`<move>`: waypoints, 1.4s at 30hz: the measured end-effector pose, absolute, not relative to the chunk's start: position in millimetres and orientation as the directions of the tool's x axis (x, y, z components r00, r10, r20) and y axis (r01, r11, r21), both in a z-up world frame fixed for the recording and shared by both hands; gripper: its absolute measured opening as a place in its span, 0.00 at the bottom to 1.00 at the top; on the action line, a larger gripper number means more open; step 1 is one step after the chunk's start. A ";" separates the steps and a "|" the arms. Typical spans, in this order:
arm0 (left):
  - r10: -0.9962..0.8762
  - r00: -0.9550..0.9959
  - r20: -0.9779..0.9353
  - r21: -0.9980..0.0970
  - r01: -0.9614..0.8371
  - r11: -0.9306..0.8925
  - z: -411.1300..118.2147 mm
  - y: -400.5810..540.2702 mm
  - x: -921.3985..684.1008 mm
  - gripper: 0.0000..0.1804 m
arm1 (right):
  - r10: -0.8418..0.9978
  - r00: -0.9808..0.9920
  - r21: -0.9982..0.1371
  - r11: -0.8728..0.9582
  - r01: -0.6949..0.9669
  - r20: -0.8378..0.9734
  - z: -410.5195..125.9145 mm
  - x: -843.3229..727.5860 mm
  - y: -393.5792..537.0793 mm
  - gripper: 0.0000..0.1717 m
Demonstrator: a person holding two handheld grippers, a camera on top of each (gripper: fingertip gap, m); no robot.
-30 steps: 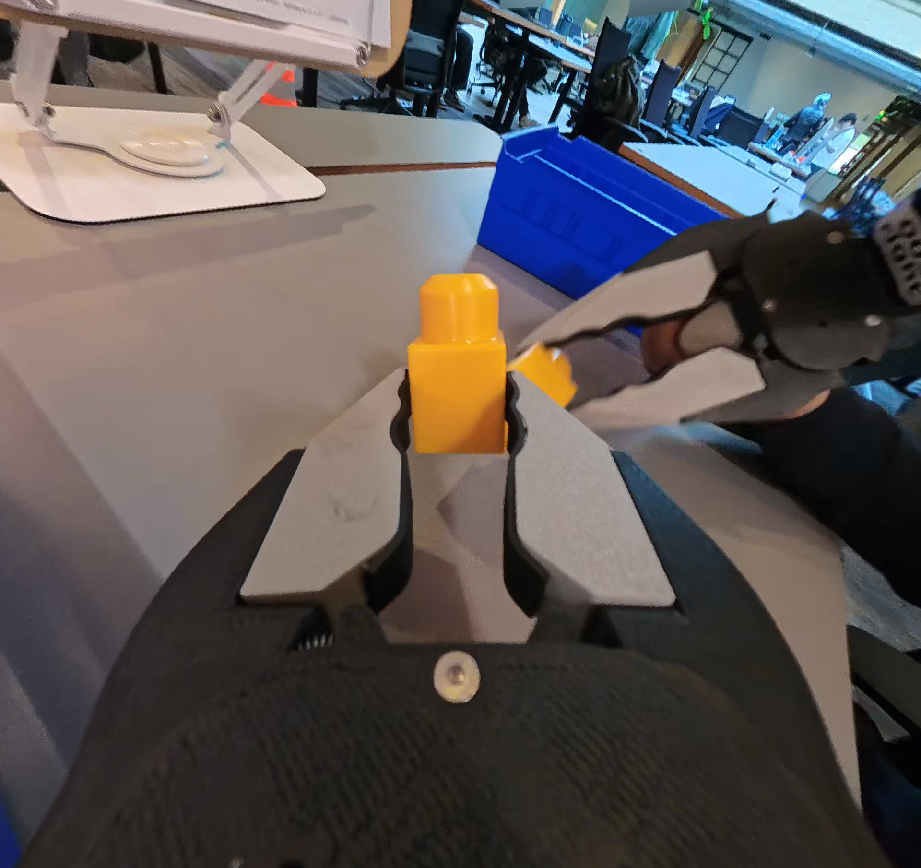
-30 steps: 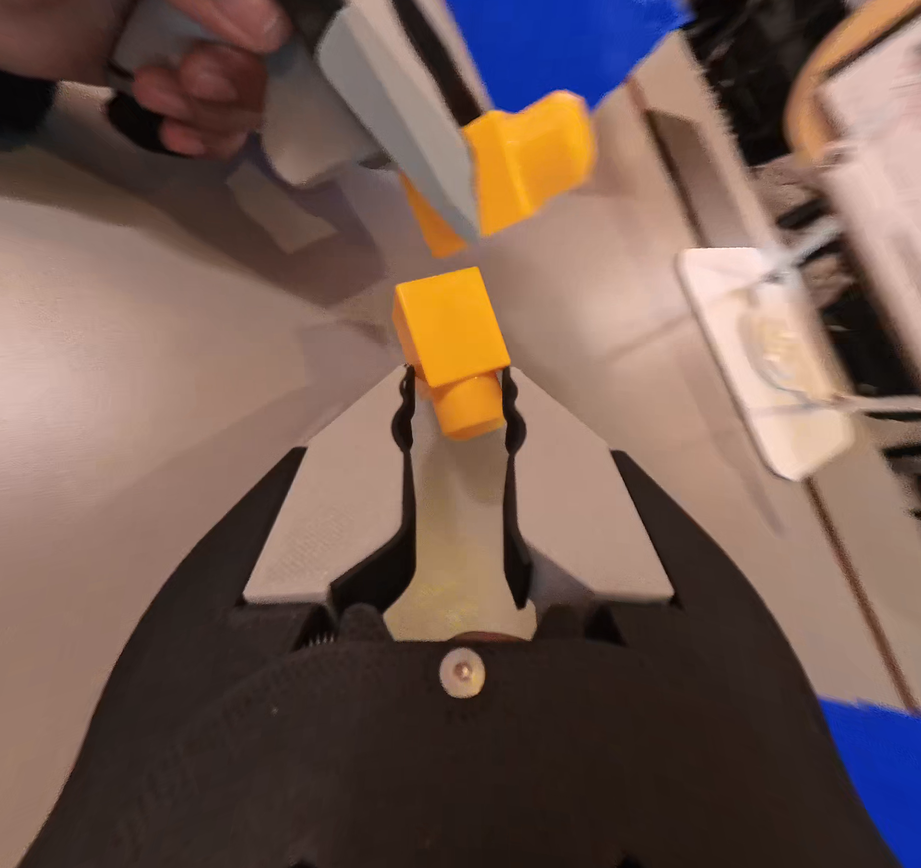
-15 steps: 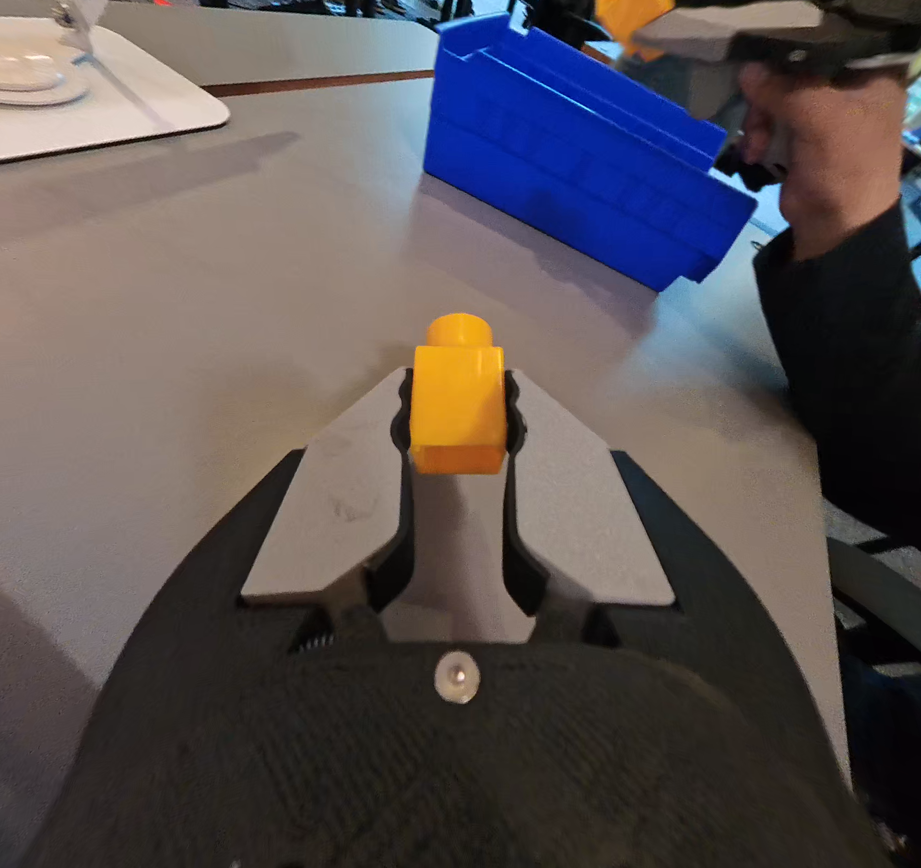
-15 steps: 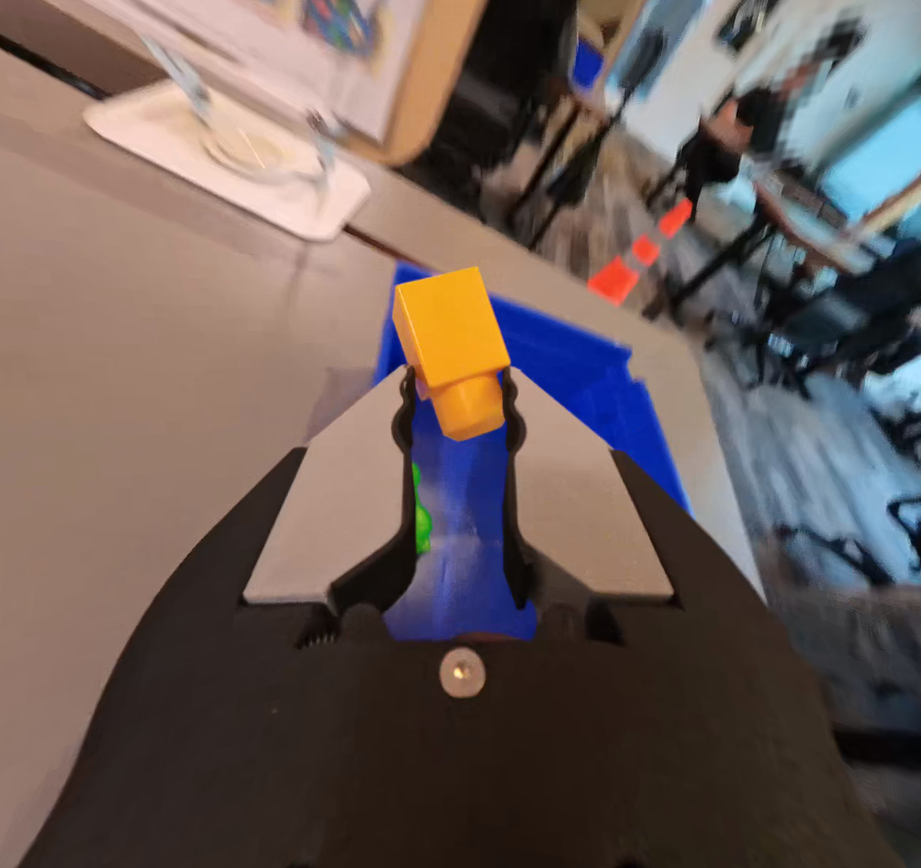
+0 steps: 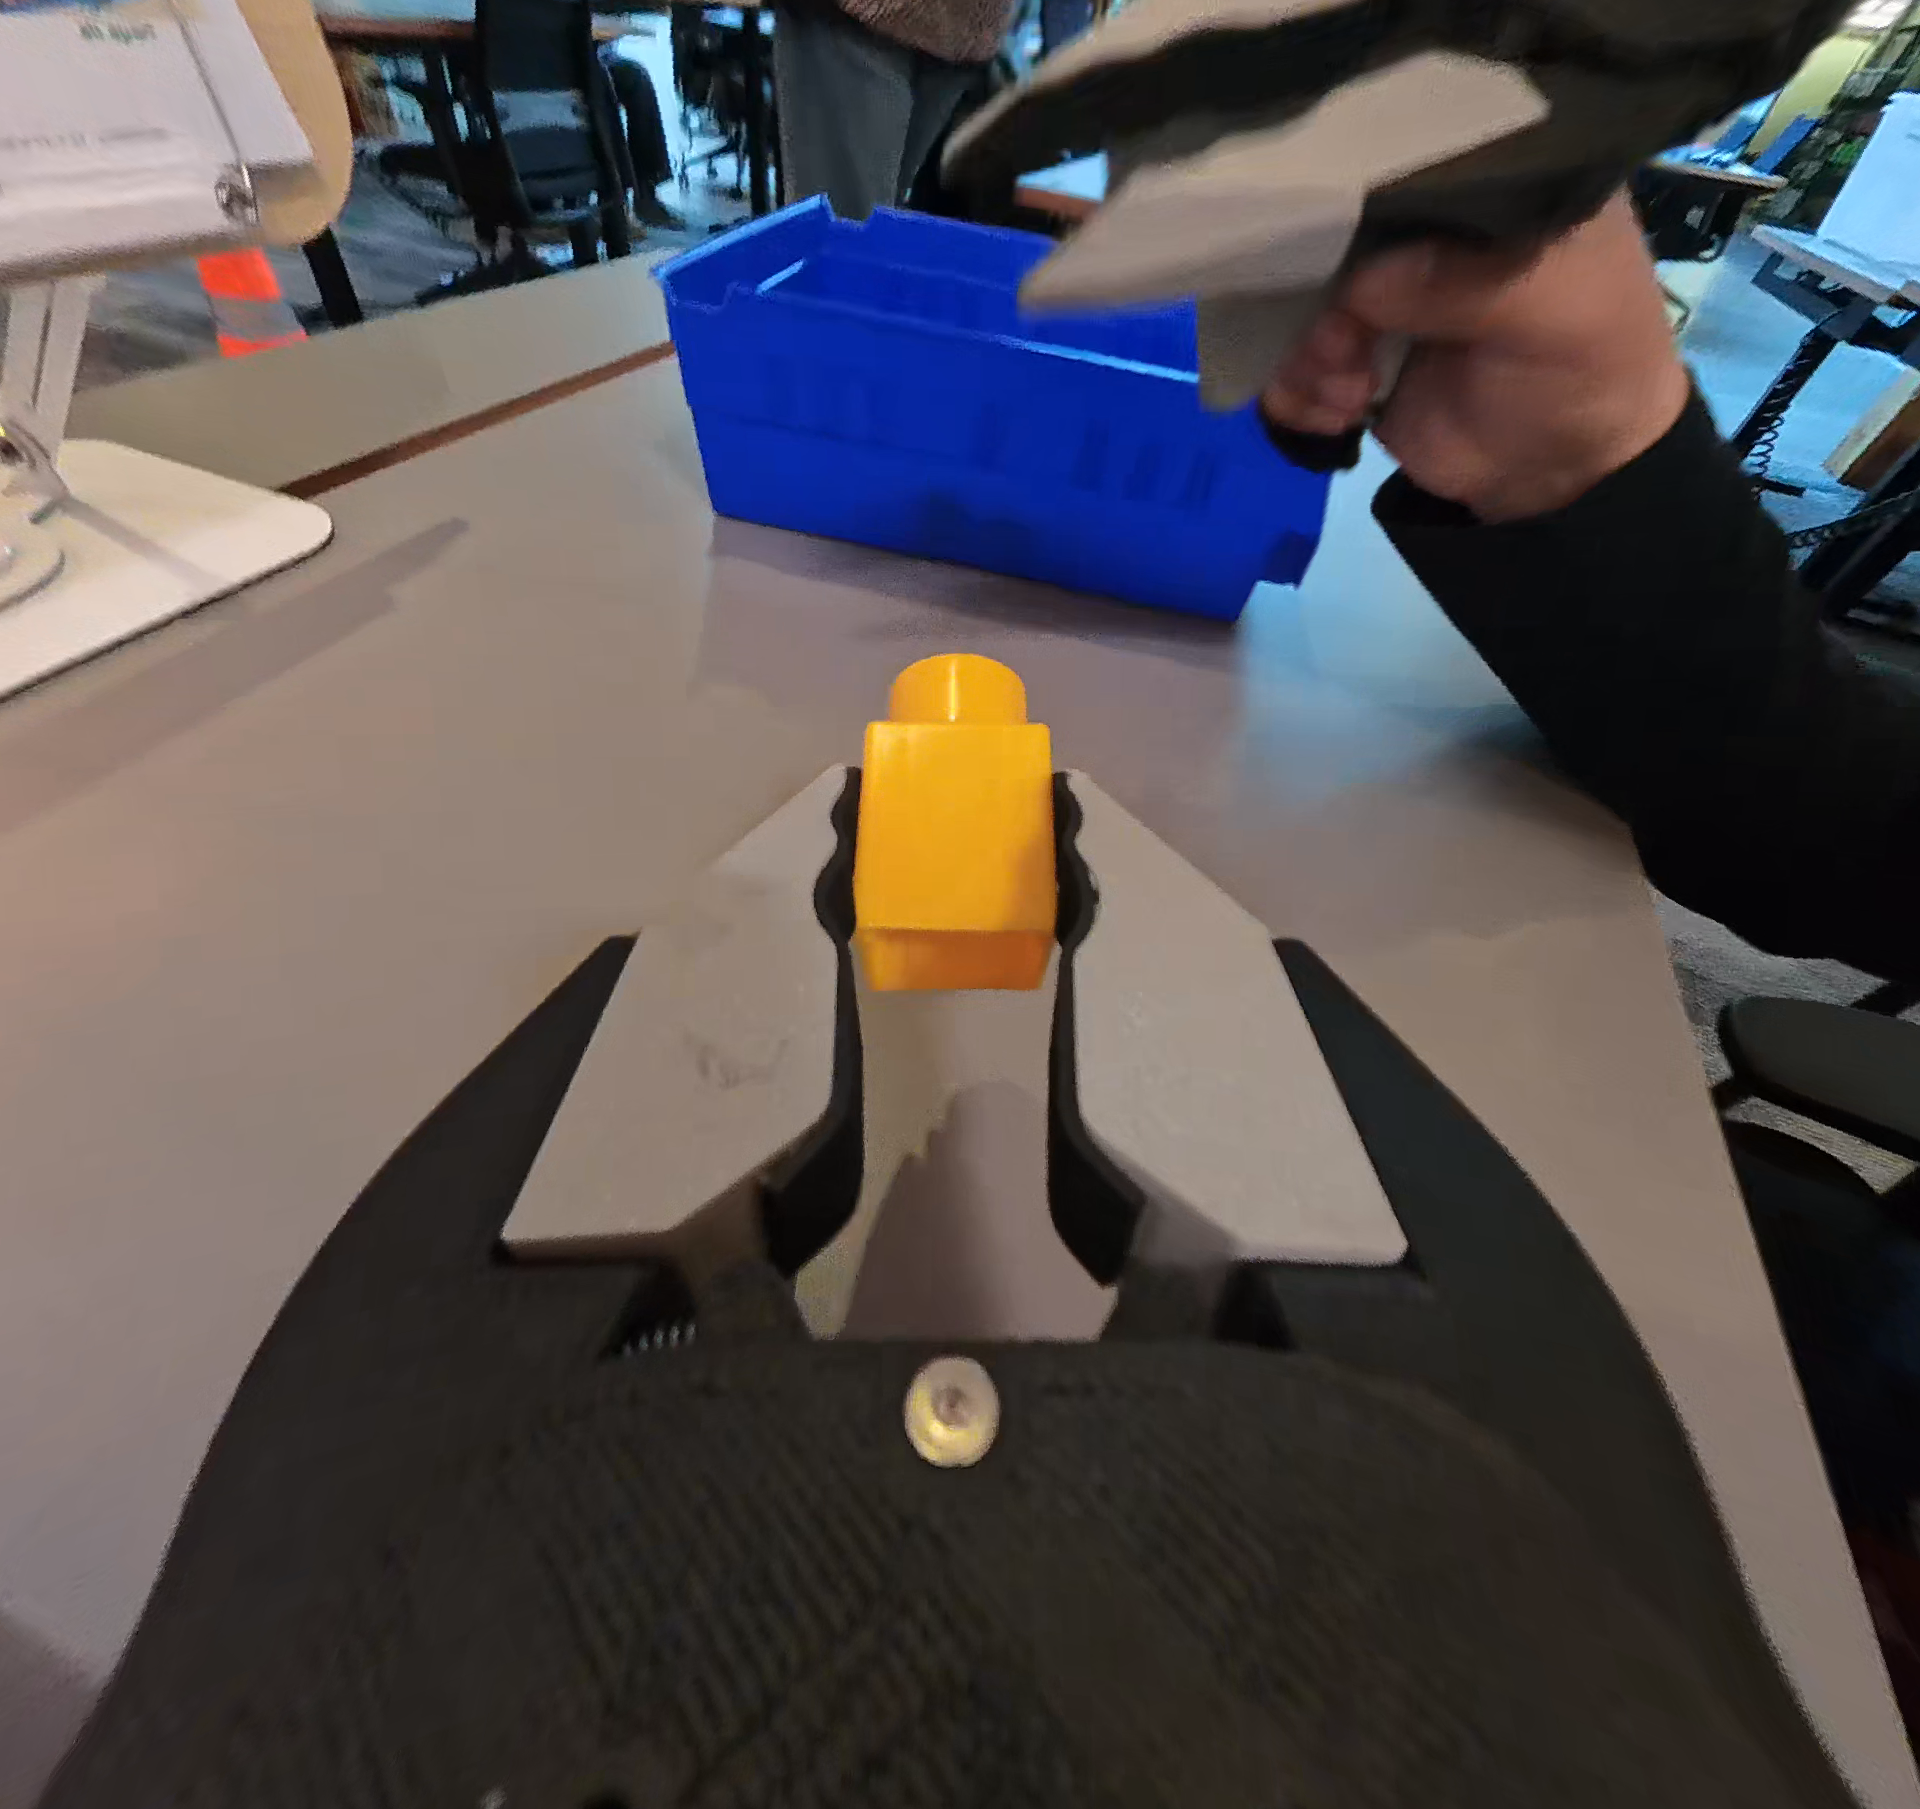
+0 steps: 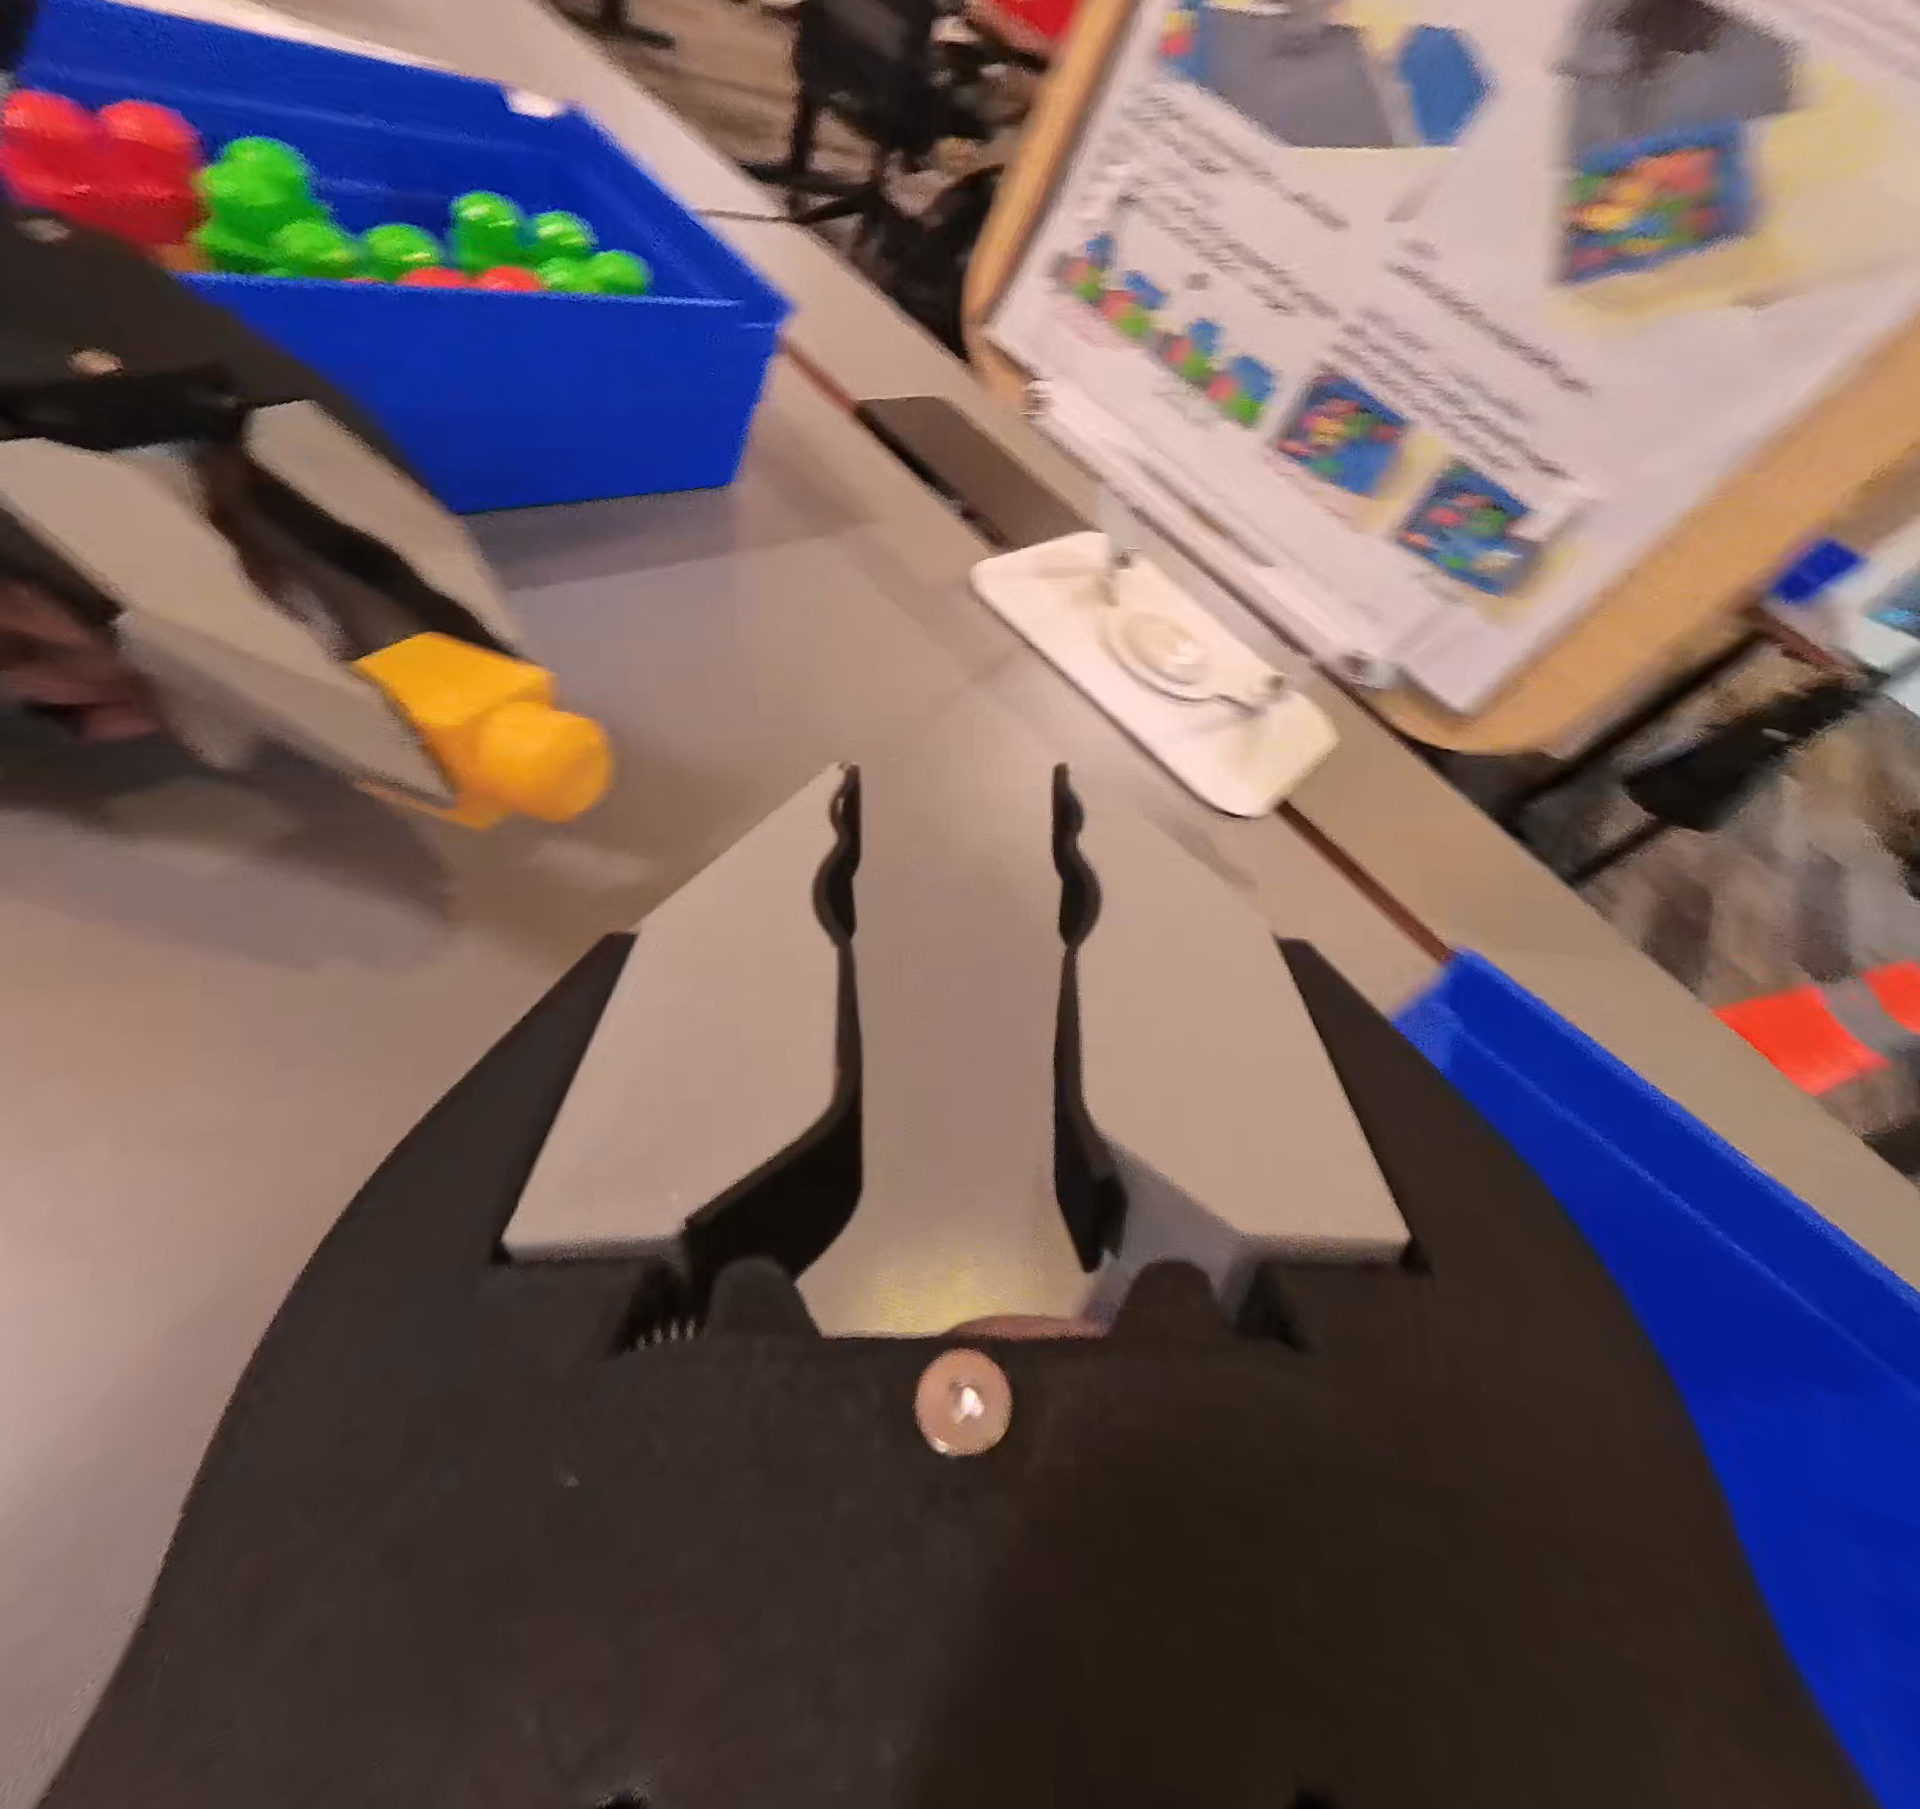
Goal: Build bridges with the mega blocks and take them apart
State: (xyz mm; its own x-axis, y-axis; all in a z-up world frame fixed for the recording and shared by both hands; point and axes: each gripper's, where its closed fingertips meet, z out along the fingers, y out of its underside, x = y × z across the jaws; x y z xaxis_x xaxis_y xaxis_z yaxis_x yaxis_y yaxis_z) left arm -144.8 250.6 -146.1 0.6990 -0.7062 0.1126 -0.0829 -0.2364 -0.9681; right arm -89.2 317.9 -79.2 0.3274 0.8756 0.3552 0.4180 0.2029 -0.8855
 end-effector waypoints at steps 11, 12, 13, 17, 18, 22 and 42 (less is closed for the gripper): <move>-0.766 0.642 -0.010 -0.997 -0.062 -0.040 -111.7 231.0 -134.7 0.19 | 0.929 -0.167 -0.911 -0.268 0.313 -0.331 -107.1 -147.5 224.9 0.21; -0.770 0.638 -0.019 -0.997 -0.072 -0.034 -112.0 229.7 -133.0 0.19 | 0.915 -0.185 -0.905 -0.291 0.312 -0.358 -106.9 -148.1 222.7 0.21; -0.768 0.640 -0.031 -0.996 -0.085 -0.030 -113.2 229.6 -132.6 0.19 | 0.910 -0.194 -0.901 -0.295 0.317 -0.366 -108.1 -148.3 221.8 0.21; -0.760 0.650 -0.011 -0.995 -0.085 -0.058 -117.5 233.3 -131.9 0.19 | 0.925 -0.178 -0.909 -0.267 0.321 -0.334 -110.2 -147.3 225.2 0.21; -0.750 0.662 0.002 -0.994 -0.079 -0.072 -119.3 236.2 -133.4 0.19 | 0.936 -0.156 -0.913 -0.255 0.319 -0.316 -110.5 -147.6 227.9 0.21; -0.703 0.710 0.041 -0.992 -0.058 -0.116 -124.3 245.9 -146.3 0.20 | 0.978 -0.052 -0.954 -0.182 0.237 -0.200 -92.5 -139.3 246.9 0.20; -0.626 0.759 0.178 -0.947 -0.041 -0.318 -158.5 262.4 -160.9 0.22 | 0.508 0.824 -0.944 -0.062 0.325 0.251 -67.6 52.7 434.9 0.24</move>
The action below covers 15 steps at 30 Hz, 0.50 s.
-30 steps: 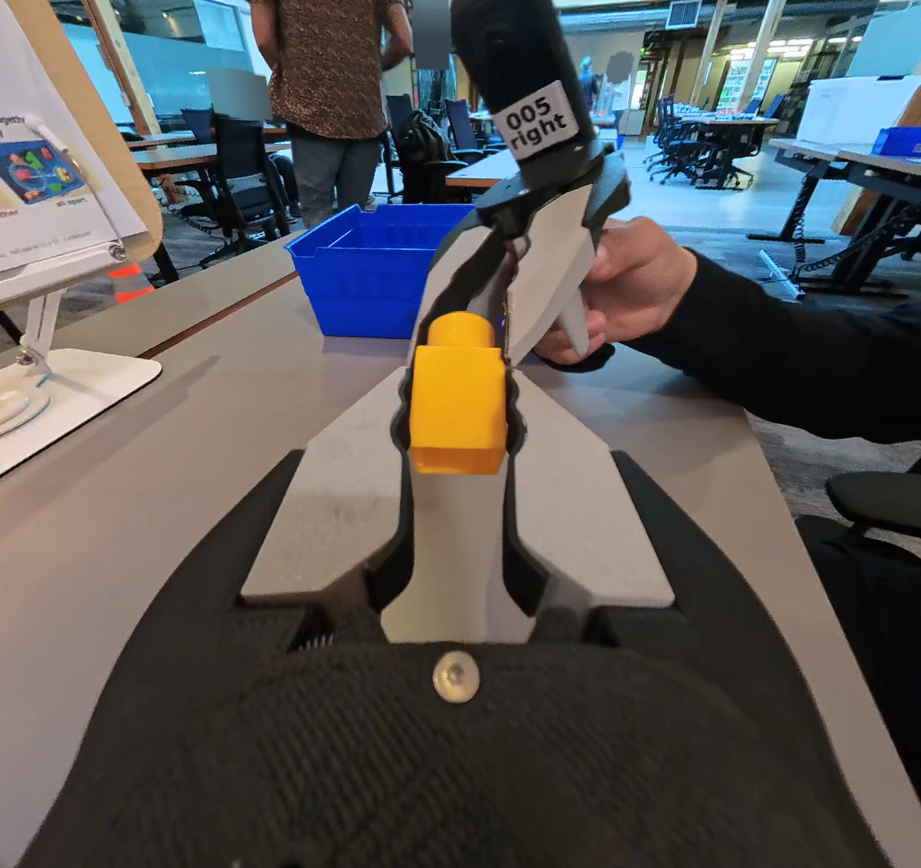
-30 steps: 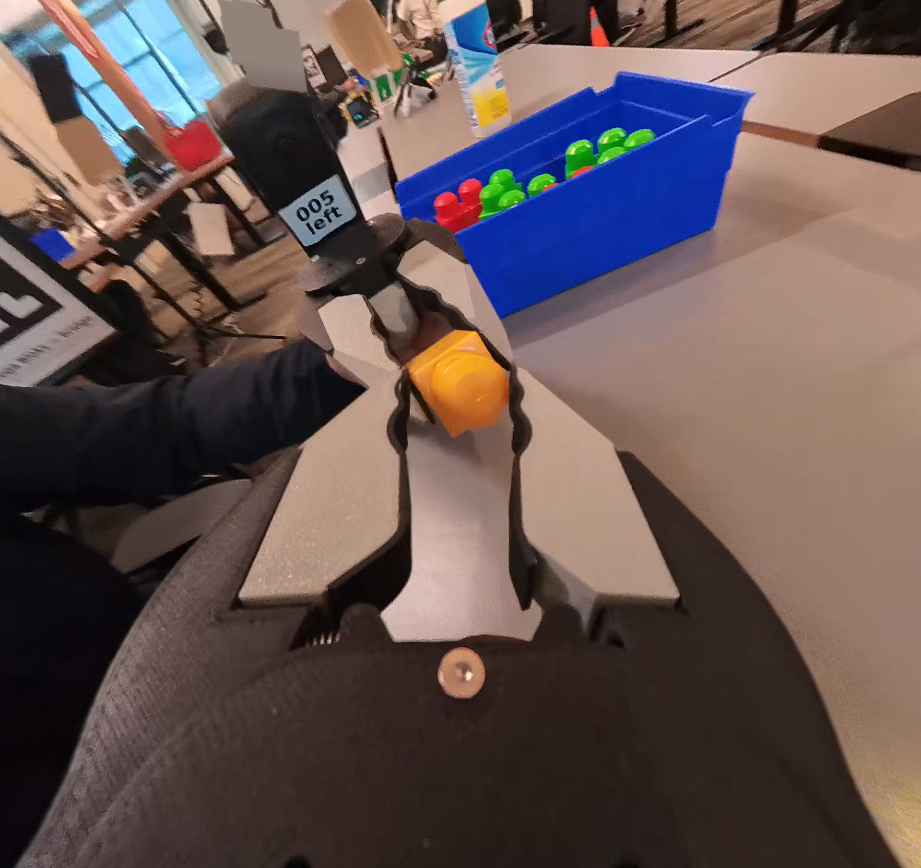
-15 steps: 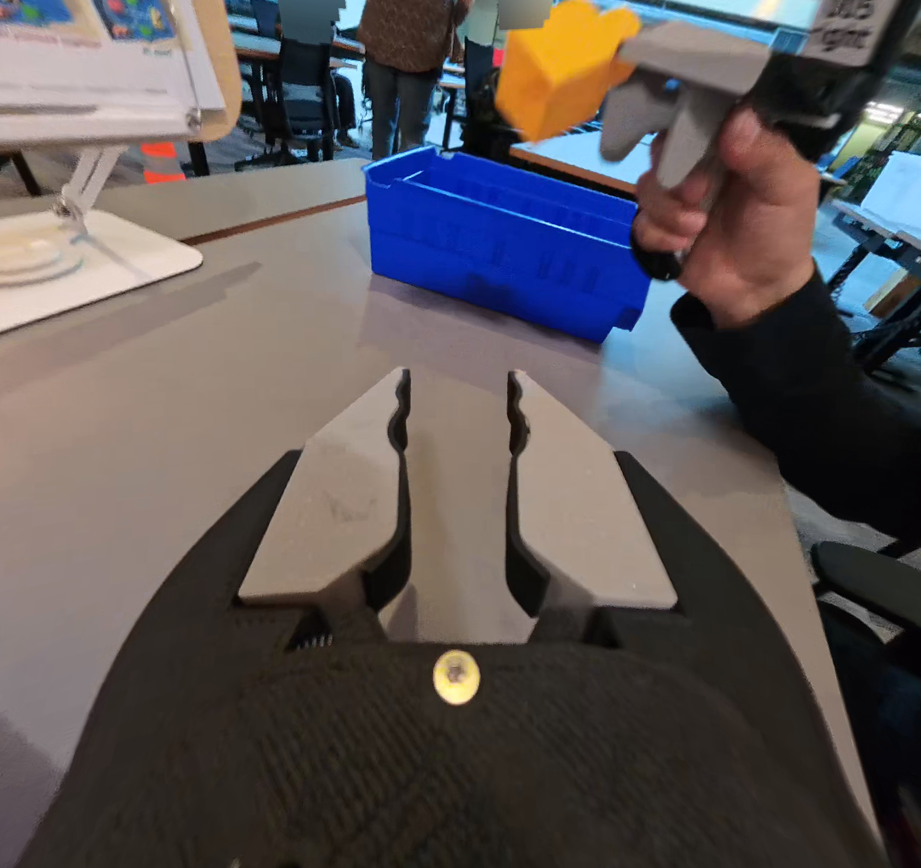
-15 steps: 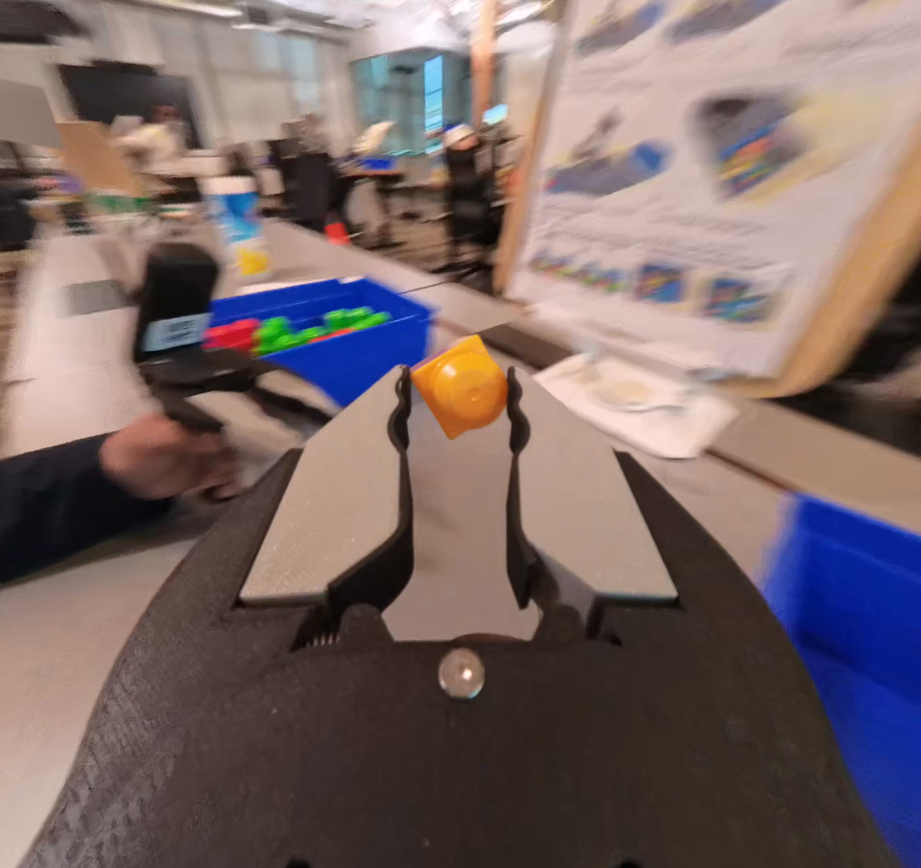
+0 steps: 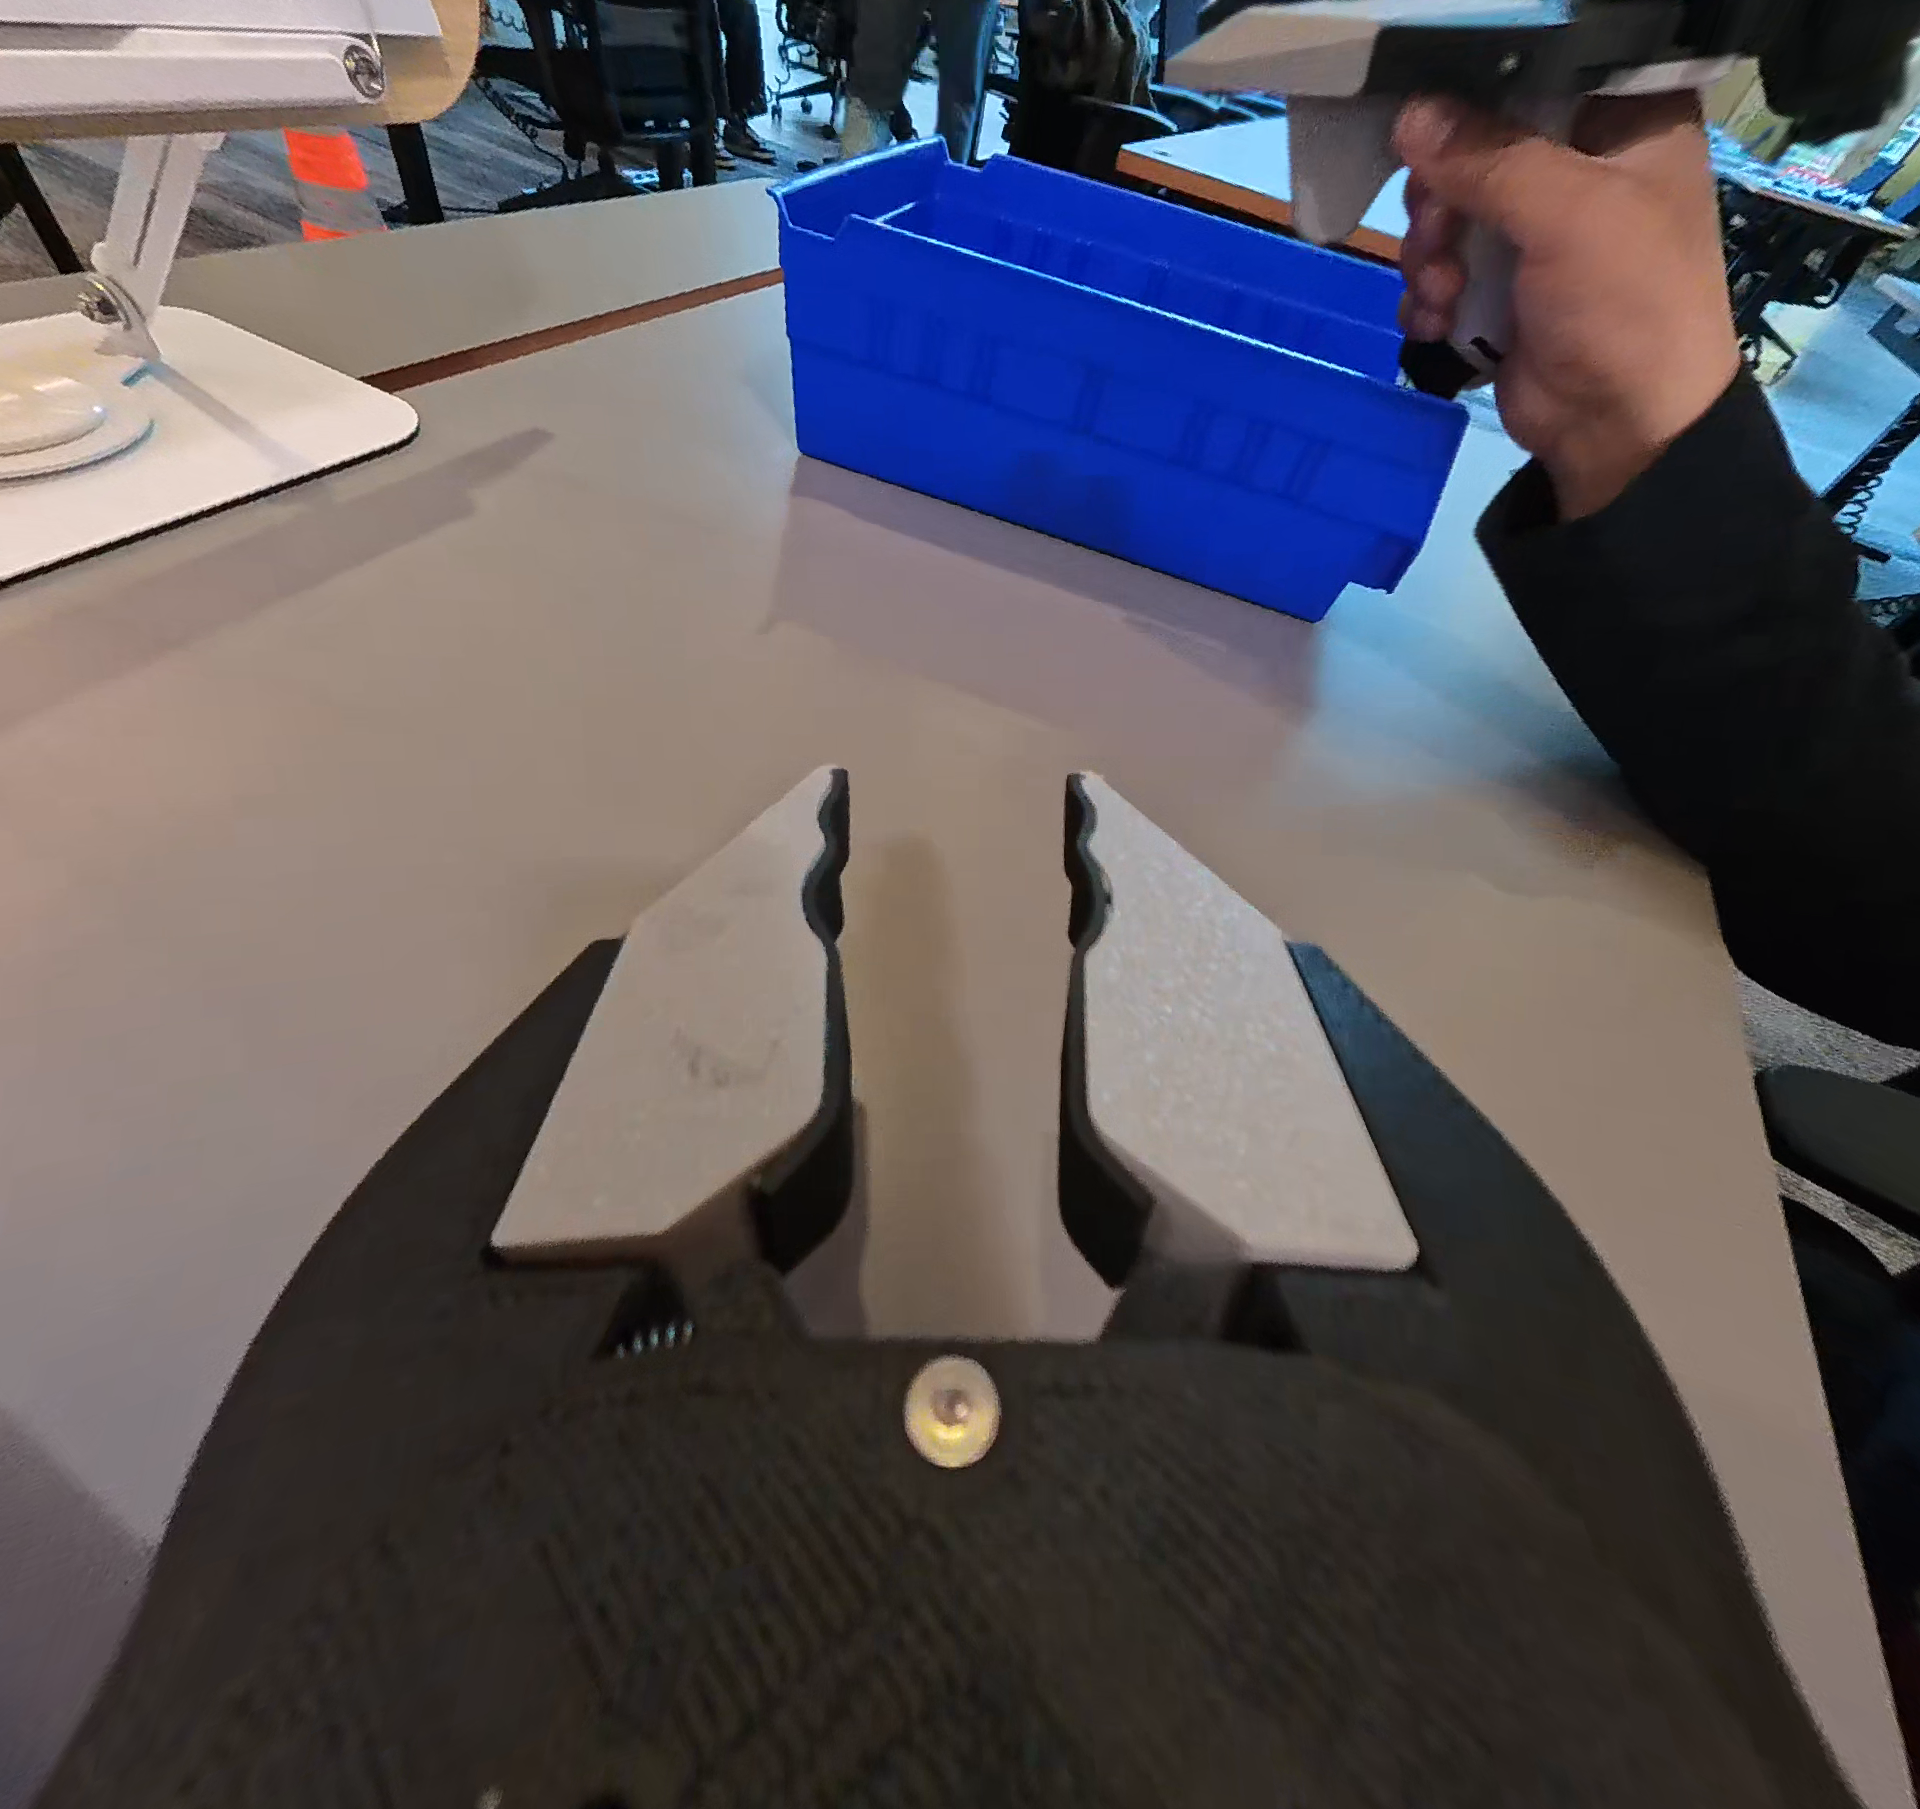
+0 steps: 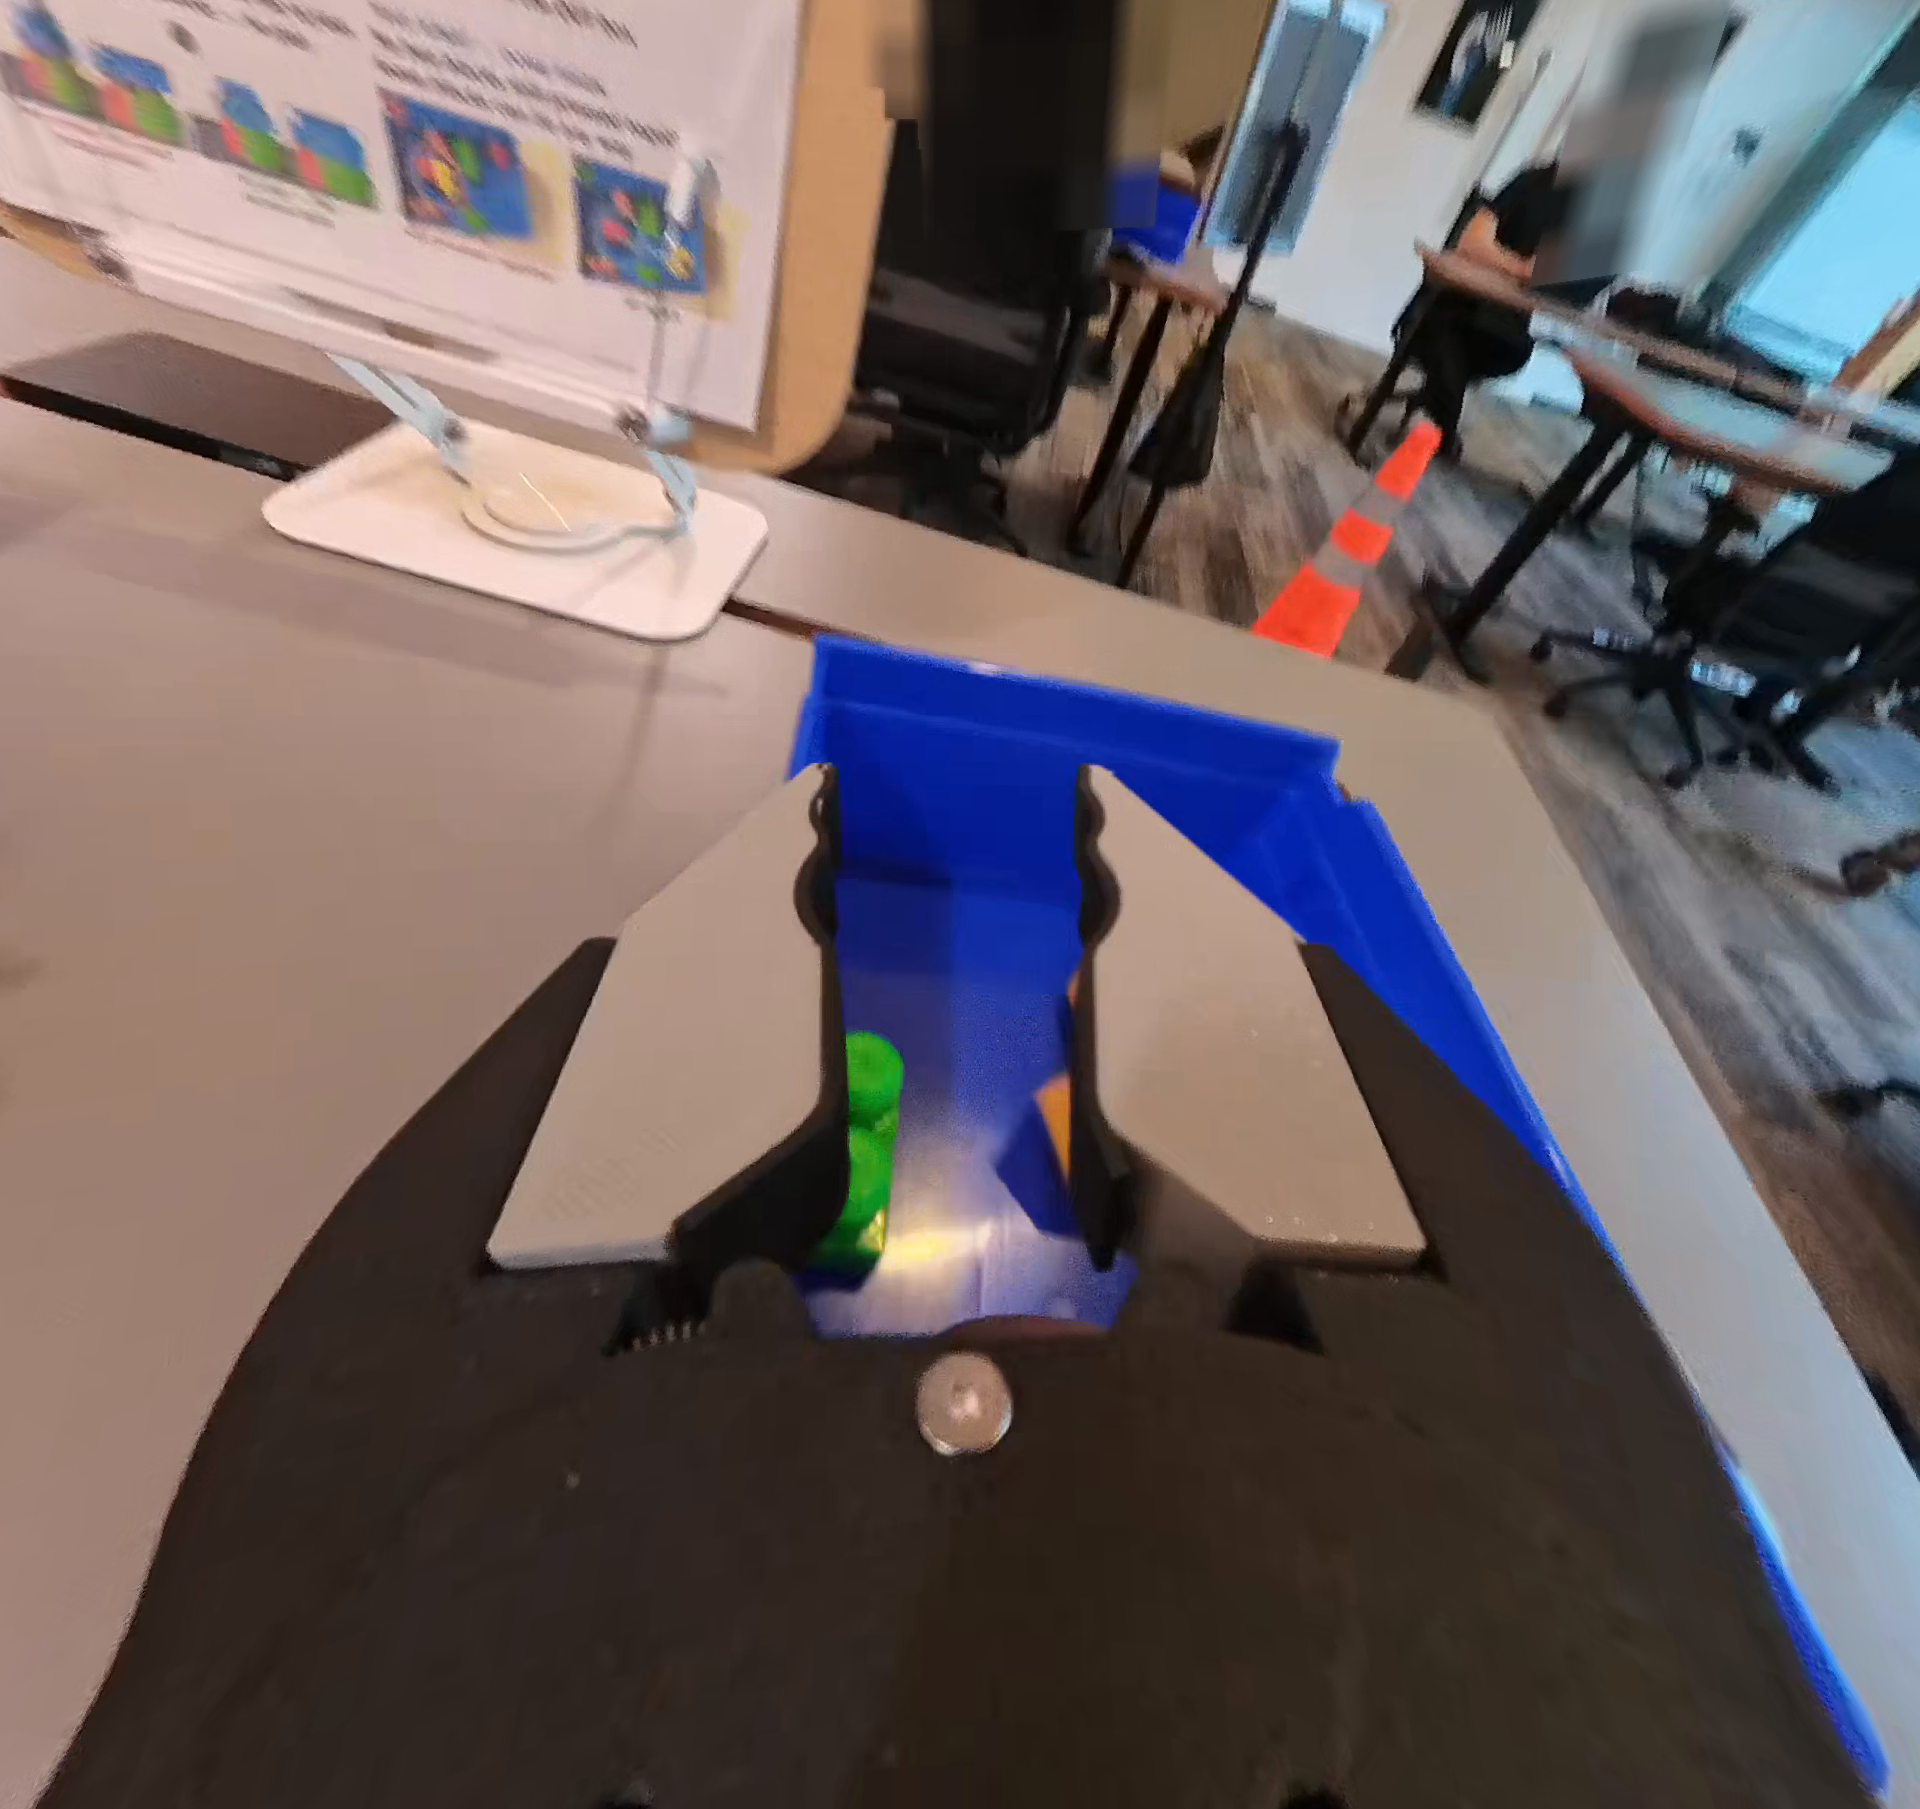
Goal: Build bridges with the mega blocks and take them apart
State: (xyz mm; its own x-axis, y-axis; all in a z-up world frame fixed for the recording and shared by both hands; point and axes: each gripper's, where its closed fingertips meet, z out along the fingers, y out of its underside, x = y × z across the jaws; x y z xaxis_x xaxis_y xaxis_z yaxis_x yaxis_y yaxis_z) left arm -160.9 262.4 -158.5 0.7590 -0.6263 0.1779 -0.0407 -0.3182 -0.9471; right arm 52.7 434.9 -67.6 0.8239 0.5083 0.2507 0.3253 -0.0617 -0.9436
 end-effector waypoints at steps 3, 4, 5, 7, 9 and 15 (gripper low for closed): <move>-0.622 0.763 0.176 -0.951 -0.033 -0.309 -155.5 262.4 -163.4 0.22 | 0.526 0.792 -0.948 0.103 0.302 0.309 -42.9 29.3 413.2 0.21; -0.623 0.762 0.176 -0.951 -0.031 -0.307 -154.7 262.0 -163.6 0.22 | 0.550 0.773 -0.948 0.154 0.278 0.316 -36.1 17.8 402.9 0.20; -0.621 0.765 0.171 -0.951 -0.036 -0.307 -154.4 261.9 -164.5 0.23 | 0.581 0.749 -0.948 0.198 0.251 0.320 -30.9 4.9 392.1 0.20; -0.603 0.788 0.125 -0.953 -0.073 -0.293 -154.3 261.6 -168.8 0.24 | 0.611 0.712 -0.937 0.264 0.227 0.345 -25.6 -15.5 375.0 0.17; -0.584 0.808 0.081 -0.960 -0.095 -0.264 -150.5 256.0 -172.3 0.24 | 0.587 0.703 -0.912 0.325 0.250 0.402 -22.7 -25.7 366.4 0.15; -0.369 0.926 0.076 -0.985 0.013 -0.170 -88.7 216.3 -233.2 0.21 | 0.637 0.643 -0.905 0.320 0.280 0.424 -38.9 -50.3 356.8 0.20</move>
